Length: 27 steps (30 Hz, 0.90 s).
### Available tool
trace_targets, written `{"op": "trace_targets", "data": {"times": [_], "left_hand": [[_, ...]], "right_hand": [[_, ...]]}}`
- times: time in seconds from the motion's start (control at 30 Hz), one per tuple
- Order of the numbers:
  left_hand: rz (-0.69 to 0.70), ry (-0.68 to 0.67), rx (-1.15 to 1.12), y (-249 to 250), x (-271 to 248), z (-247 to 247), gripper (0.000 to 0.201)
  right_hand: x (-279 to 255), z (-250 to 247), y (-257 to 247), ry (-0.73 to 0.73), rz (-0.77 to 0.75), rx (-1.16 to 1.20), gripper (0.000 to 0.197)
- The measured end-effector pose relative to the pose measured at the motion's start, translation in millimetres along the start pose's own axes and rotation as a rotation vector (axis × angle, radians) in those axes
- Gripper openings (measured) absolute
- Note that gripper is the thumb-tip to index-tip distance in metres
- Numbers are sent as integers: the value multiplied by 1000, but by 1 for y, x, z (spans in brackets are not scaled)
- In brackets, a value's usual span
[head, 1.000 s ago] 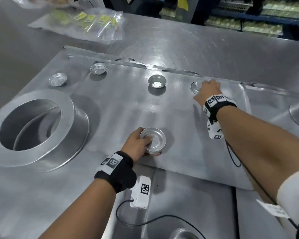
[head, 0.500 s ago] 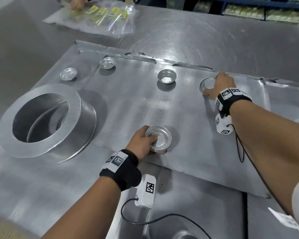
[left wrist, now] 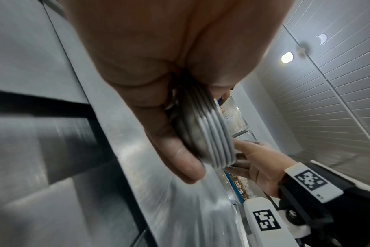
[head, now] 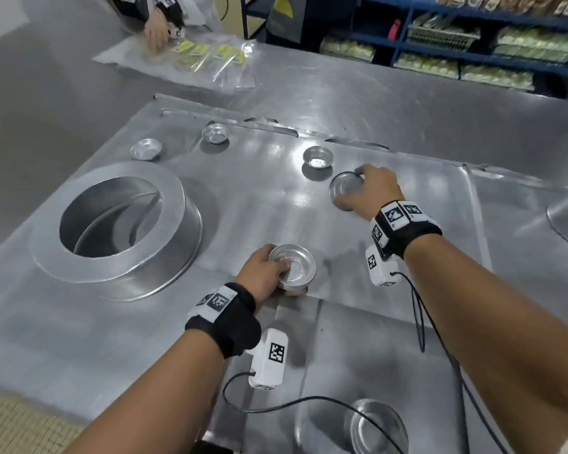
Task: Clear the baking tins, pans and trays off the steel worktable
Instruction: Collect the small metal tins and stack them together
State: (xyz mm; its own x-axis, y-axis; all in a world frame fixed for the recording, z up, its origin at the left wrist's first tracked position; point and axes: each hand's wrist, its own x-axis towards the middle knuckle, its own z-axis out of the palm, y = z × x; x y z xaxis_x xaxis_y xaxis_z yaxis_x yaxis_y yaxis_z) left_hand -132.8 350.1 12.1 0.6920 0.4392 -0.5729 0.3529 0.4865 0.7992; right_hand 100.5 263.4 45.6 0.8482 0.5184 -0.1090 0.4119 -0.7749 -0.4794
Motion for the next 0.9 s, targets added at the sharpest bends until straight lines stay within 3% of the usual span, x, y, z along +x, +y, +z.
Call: {"op": "trace_targets", "data": {"times": [0.3,0.43,0.53,0.67,0.9], "left_hand": [[-38,-62,-86,10,-20,-60,15],[-58,-103,-112,13,-19,-83,49],[11,-170,-8,20,-23,-98,63],[23,-255,7,25,-30,-113,61],[2,-212,23,25,-34,-133,39]], "right_hand": [[-99,31,-76,147,-102,276,73],[-137,57,-94,190,-169,468,70],[-163,76,-107,205,-182,579,66],[-189,99,-119,199,-203,684,63],[-215,129,-138,171,-200,722,66]]}}
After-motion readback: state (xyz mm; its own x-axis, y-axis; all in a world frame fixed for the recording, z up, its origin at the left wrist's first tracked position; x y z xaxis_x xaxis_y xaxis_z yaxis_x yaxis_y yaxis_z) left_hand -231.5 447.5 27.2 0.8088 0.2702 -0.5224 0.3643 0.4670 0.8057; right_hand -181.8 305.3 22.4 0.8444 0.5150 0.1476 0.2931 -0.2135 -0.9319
